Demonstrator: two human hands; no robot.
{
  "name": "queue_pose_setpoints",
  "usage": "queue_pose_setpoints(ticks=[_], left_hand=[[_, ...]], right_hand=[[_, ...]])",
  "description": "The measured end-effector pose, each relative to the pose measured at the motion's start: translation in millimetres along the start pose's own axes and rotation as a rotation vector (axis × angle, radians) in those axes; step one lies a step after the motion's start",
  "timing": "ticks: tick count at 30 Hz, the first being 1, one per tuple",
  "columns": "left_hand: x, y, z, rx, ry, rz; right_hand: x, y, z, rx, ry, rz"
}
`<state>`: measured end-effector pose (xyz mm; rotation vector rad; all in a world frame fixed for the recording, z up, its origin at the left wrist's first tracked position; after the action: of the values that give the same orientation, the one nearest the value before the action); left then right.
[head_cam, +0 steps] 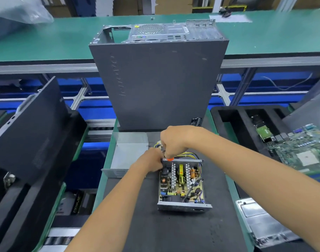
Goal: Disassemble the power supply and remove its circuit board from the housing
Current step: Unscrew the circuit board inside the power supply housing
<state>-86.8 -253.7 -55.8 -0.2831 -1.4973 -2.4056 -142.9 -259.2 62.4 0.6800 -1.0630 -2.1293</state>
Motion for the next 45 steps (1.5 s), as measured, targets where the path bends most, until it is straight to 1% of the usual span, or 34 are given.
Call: queue_pose_setpoints(ticks=[3, 6, 8, 10, 14, 16, 19, 23, 27, 30, 33, 35, 38, 40, 42, 44, 45], left_hand=[[4, 7, -3, -0.02, -0.012, -0.023], [5, 12, -3, -0.063, -0.02, -0.01], [5, 10, -1, -0.068, -0.031, -0.019], [10, 12, 2, -0.026, -0.054, -0.03], [17, 15, 6, 0.071, -0.109, -0.081], [17, 16, 8, 0.129, -0.095, -0.101], [19, 16, 11, 0.189, -0.087, -0.088], [18, 14, 12, 0.228, -0.039, -0.064], [18, 7, 12, 0.214, -0.02, -0.041], [21, 5, 10, 0.238, -0.029, 0.001], [24, 7, 7, 0.262, -0.018, 0.114], [23, 7, 5, 0.228, -0.027, 0.221], [14, 14, 3, 0.119, -0.013, 0.335], [7, 25, 3, 0.16, 0.004, 0.284], [5, 32, 4, 0.206, 0.02, 0.16], [3, 28, 6, 0.192, 0.049, 0.081], [1, 22, 6, 0.169, 0.068, 0.088]], right_hand=[[27, 17, 15, -0.082, -0.037, -0.06], [49, 40, 29, -0.062, -0.049, -0.174], [48, 39, 33, -0.068, -0.034, -0.198], [40, 31, 31, -0.069, -0.015, -0.14], [21, 21, 21, -0.009, 0.015, -0.015], [15, 19, 16, 0.003, 0.024, 0.034], [13, 13, 11, -0.025, 0.022, 0.078], [13, 8, 5, -0.063, 0.021, 0.078], [12, 9, 3, -0.1, 0.015, 0.078], [13, 12, 2, -0.108, 0.011, 0.104], [16, 14, 0, -0.097, 0.003, 0.106], [19, 15, 1, -0.089, -0.005, 0.103], [23, 15, 3, -0.073, -0.004, 0.084], [22, 14, 3, -0.058, 0.002, 0.09], [21, 14, 3, -0.036, 0.007, 0.095], [18, 14, 3, -0.012, 0.017, 0.084], [17, 15, 2, 0.001, 0.022, 0.075]])
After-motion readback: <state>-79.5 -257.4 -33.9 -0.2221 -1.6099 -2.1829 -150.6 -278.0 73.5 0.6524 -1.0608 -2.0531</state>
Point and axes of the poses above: each hand's wrist, its own z-axis away from the middle knuckle, its own y-axis out of the back of the hand, x = y × z, the point moved 8 cm from there along -z, towards the middle knuckle, and after that the axes turned 8 degrees about y, right-handed, at the moved point
